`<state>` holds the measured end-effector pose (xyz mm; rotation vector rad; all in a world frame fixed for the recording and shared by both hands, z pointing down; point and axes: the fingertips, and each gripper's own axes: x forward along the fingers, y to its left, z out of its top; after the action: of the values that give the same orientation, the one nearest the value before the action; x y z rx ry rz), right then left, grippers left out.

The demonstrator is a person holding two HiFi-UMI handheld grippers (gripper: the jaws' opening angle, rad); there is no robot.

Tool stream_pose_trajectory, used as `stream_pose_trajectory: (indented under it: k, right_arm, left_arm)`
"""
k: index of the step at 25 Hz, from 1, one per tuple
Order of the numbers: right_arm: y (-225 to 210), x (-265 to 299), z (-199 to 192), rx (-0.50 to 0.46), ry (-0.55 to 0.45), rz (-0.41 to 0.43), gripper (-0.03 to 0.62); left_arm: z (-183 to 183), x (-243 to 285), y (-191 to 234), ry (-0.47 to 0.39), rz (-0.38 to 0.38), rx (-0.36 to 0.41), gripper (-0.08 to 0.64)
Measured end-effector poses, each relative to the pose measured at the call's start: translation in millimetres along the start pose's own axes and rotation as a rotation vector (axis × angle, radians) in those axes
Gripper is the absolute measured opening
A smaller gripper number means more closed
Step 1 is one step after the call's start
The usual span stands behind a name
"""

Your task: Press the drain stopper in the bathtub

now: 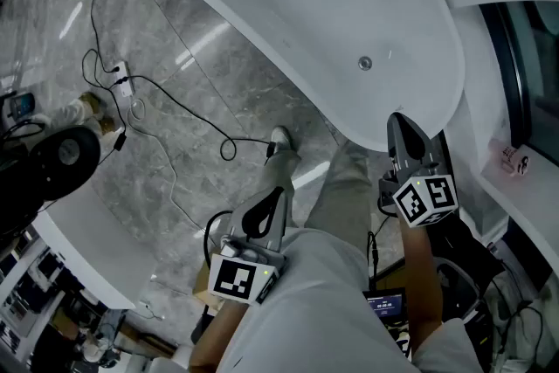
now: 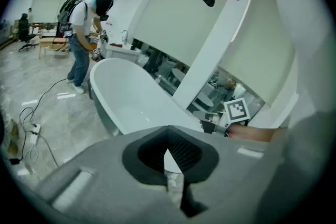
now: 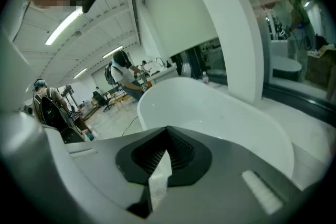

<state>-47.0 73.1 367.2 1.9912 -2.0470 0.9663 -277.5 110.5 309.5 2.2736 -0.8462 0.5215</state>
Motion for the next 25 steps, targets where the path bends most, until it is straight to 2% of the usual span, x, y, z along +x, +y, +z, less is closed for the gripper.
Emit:
stream_pose_trajectory:
  k: [5, 7, 9, 11, 15, 19, 23, 25]
  right_arm:
    - [101, -139, 51, -0.077, -0.082, -0.012, 0.002]
    - [123, -192, 48, -0.045, -0.118, -0.045, 0.002]
    - [138, -235, 32, 0.038, -0.151, -0.093, 0.002]
    - [153, -268, 11, 0.096, -0.176, -0.119, 0.002]
    - [168, -330, -27, 0.126, -0.213, -0.120, 0.002]
    - [163, -394, -56, 0.132, -0.284, -0.129, -0.002]
    - [170, -459, -69, 0.060, -0.366, -0.138, 0.000]
    - [172, -475, -70, 0.034, -0.373, -0.134, 0.000]
  left_arm:
    - [42, -50, -63, -0.027, -0.116, 0.067, 0.002]
    - [43, -64, -96, -0.028, -0.179, 0.106, 0.002]
    - [36, -76, -126, -0.024, -0.244, 0.162, 0.002]
    - [23, -91, -151, -0.017, -0.290, 0.226, 0.002]
    - [-19, -128, -204, -0.024, -0.331, 0.325, 0.002]
    - [-62, -154, -254, -0.025, -0.355, 0.339, 0.002]
    - [-97, -191, -305, -0.043, -0.376, 0.361, 0.002]
    - [-108, -204, -324, -0.050, -0.380, 0.353, 0.002]
